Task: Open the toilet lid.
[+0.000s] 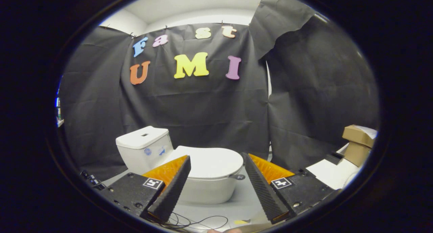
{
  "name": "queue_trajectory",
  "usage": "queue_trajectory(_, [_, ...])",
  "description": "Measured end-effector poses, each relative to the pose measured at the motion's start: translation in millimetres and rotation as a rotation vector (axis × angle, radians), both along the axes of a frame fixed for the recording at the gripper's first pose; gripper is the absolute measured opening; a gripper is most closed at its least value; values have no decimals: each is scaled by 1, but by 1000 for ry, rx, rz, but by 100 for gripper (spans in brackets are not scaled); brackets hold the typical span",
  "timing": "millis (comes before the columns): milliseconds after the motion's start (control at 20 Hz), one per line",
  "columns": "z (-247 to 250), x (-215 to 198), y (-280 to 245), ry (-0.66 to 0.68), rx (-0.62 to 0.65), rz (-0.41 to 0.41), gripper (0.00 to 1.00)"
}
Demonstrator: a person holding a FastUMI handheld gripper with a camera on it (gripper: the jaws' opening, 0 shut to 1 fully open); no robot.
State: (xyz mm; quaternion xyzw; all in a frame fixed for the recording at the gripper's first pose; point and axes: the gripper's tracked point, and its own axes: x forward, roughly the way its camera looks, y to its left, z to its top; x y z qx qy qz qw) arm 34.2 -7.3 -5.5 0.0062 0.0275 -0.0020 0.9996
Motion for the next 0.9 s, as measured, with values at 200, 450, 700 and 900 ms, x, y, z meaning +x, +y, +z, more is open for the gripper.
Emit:
queue_trajectory(200, [-18, 44, -11, 87, 29, -22, 100])
queue_trajectory(450, [-69, 111, -35, 282, 65, -33, 100])
queue_trajectory(700, [-130, 177, -66, 539, 144, -66, 100])
queue_trajectory(900, [-171, 211, -81, 701, 255, -63, 100])
